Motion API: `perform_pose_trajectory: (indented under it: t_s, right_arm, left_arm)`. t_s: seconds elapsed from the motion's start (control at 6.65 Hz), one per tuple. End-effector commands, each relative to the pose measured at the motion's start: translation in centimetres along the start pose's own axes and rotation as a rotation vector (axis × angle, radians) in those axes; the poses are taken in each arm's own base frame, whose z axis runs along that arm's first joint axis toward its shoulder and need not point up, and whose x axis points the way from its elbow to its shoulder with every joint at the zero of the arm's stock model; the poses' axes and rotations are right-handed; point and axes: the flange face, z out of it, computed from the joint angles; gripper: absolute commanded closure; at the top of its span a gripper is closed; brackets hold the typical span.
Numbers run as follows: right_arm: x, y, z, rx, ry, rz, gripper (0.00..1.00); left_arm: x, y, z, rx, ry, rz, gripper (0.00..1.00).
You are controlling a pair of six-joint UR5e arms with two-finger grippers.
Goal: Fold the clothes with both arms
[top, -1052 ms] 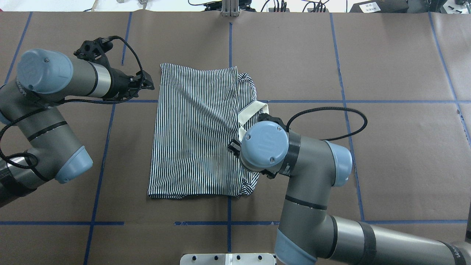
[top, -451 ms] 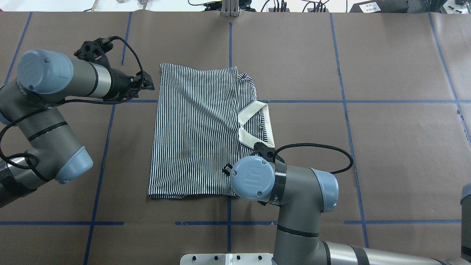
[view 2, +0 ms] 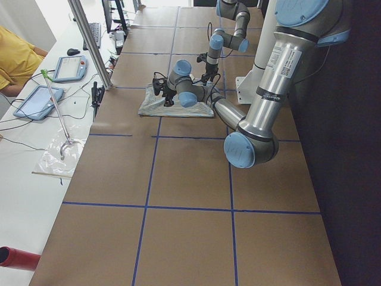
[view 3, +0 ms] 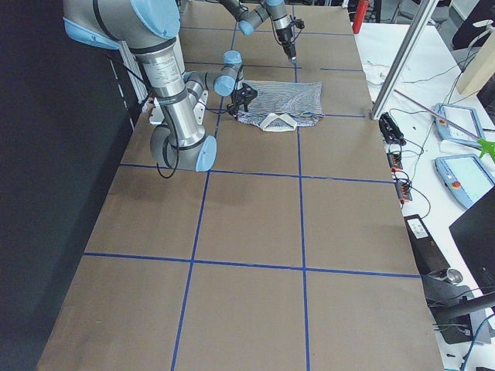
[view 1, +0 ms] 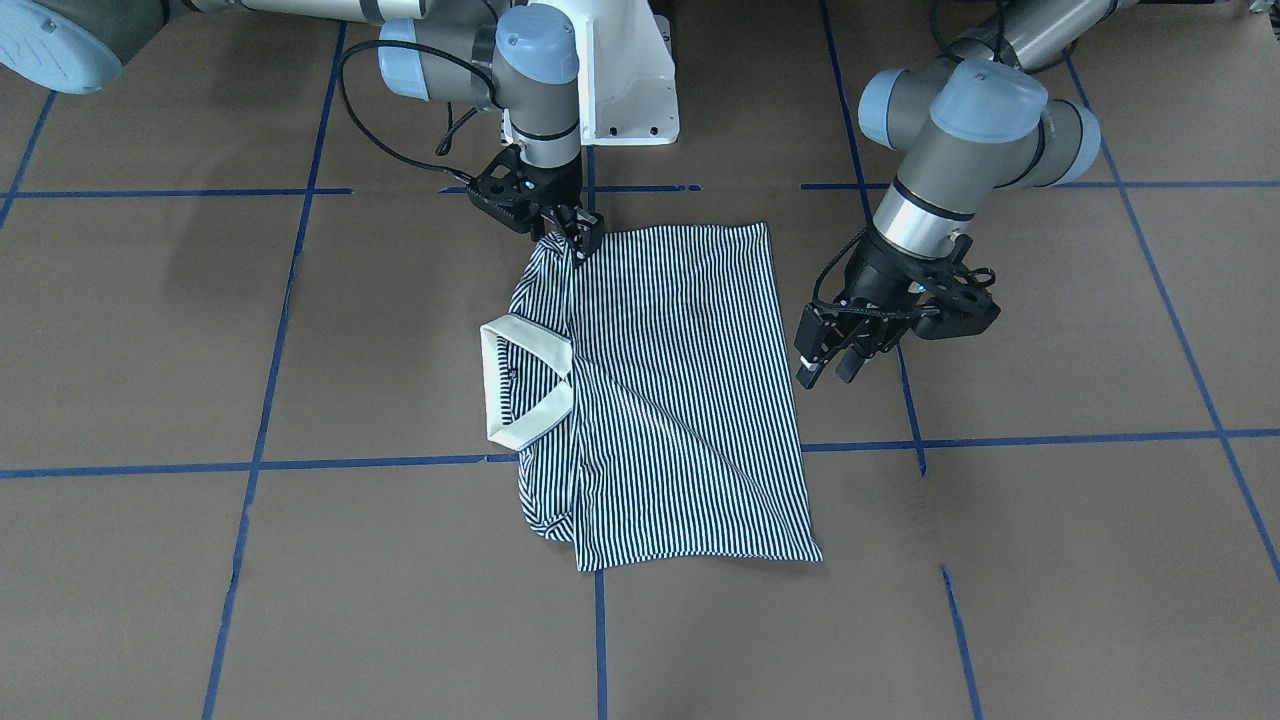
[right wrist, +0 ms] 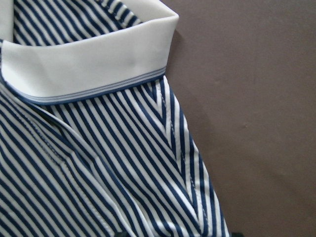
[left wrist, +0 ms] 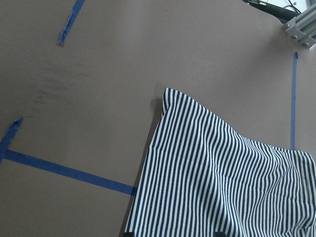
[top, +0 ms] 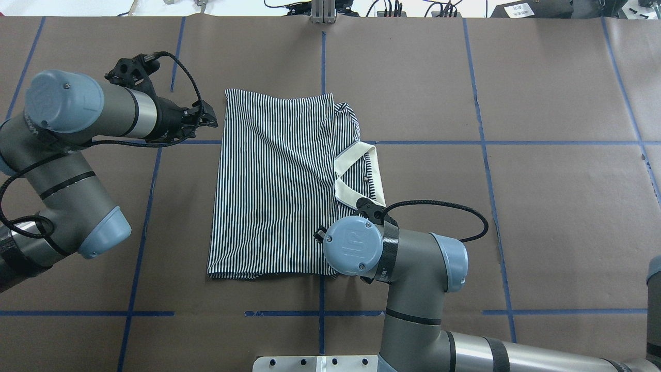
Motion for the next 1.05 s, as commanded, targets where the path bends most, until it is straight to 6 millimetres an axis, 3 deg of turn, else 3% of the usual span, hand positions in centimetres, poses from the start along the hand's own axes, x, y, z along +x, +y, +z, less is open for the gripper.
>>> perform_pose_trajectory:
  t_s: [0.0,0.6,0.75,0.9]
  right_arm:
    - [0.2,0.2,0.0,-0.007,0.002,0.032,0.99]
    - [0.9,1.0,-0.4,-0.016,0.002,0.024,1.00]
    - [0.7,0.8,-1.8,-0.027,-0.016,0.025,1.00]
    - [1.9,-0.1,-2.6,-0.032,-0.024,0.025,1.00]
  left_arm:
    - [0.1,0.0,0.0,0.000,0.001,-0.005,0.38]
    - [0.3,0.5,0.1,-0.007,0.004,-0.017,0.38]
    - [0.8,0.7,-0.6,-0.007,0.016,-0.036,0.38]
    - [2.0,3.5,-0.8,-0.044,0.020,-0.072,0.38]
